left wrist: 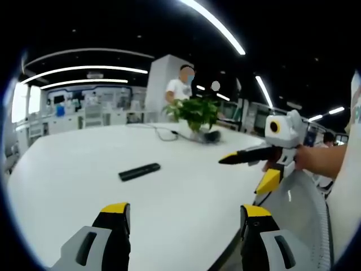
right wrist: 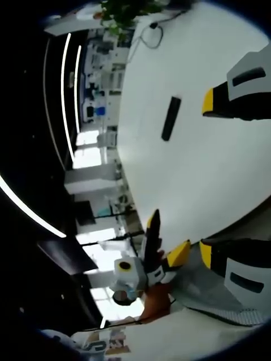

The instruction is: Press the specified remote control buttons in sequence, fully releasing each button before pressing the next.

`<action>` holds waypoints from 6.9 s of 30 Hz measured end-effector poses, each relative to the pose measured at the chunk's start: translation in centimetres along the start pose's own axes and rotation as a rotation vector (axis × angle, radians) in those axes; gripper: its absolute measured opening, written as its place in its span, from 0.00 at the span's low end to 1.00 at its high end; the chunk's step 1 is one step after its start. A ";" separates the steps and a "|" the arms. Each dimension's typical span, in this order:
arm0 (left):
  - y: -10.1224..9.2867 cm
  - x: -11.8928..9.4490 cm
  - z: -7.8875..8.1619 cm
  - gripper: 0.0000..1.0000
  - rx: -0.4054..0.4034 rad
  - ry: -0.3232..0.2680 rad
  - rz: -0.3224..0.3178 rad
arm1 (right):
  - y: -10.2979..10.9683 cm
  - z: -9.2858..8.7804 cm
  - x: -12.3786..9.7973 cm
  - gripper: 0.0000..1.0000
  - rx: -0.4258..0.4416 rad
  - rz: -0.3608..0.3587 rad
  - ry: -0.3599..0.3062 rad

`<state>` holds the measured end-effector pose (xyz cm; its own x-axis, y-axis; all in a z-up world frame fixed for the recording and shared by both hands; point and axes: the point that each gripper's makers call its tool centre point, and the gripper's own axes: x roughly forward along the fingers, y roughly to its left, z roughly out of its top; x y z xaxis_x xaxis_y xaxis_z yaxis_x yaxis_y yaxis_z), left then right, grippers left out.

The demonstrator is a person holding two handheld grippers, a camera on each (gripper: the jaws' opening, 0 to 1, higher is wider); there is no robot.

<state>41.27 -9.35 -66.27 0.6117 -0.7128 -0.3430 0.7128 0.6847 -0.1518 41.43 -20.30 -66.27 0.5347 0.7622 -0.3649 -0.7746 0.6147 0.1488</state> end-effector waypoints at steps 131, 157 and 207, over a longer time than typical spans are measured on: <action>14.8 16.5 0.8 0.71 0.357 0.436 -0.307 | -19.5 1.1 13.5 0.61 -0.365 0.265 0.510; 17.1 20.2 -1.4 0.68 0.402 0.566 -0.346 | -21.1 -2.3 17.0 0.54 -0.435 0.325 0.686; 16.7 21.9 -2.2 0.24 0.550 0.715 -0.411 | -20.9 -3.7 17.3 0.22 -0.605 0.368 0.847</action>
<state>65.76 -13.20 -78.39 0.0594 -0.4957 -0.8664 0.9939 0.1104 0.0050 65.67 -20.70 -79.08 0.0123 0.3498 -0.9368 -0.9999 0.0019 -0.0124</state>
